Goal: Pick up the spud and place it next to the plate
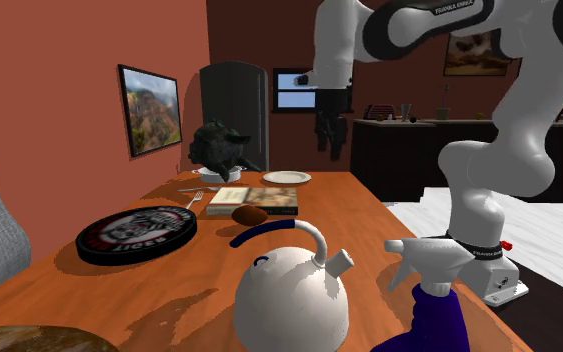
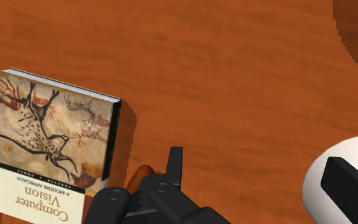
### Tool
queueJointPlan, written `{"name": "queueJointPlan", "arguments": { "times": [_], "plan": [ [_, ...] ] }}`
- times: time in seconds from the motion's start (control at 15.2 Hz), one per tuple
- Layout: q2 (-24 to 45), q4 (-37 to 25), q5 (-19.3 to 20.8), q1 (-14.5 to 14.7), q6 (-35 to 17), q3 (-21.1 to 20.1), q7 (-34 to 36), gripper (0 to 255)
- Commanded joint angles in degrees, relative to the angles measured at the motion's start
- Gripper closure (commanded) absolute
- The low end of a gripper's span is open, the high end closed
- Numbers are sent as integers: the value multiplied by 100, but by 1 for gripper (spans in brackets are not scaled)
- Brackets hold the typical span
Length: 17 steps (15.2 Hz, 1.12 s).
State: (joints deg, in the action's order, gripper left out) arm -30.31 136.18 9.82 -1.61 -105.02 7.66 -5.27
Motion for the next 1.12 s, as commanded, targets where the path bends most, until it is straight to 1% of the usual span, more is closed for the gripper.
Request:
{"name": "queueJointPlan", "arguments": {
  "times": [0.0, 0.53, 0.79, 1.06],
  "plan": [
    [418, -111, 80, -28, -315, 80, -57, 0],
    [2129, -795, 255, -118, -1350, 321, -225, 0],
    [3014, -1313, 271, -178, -1726, 410, -322, 0],
    [3908, -1948, 246, -258, -1995, 471, -428, 0]
  ]
}}
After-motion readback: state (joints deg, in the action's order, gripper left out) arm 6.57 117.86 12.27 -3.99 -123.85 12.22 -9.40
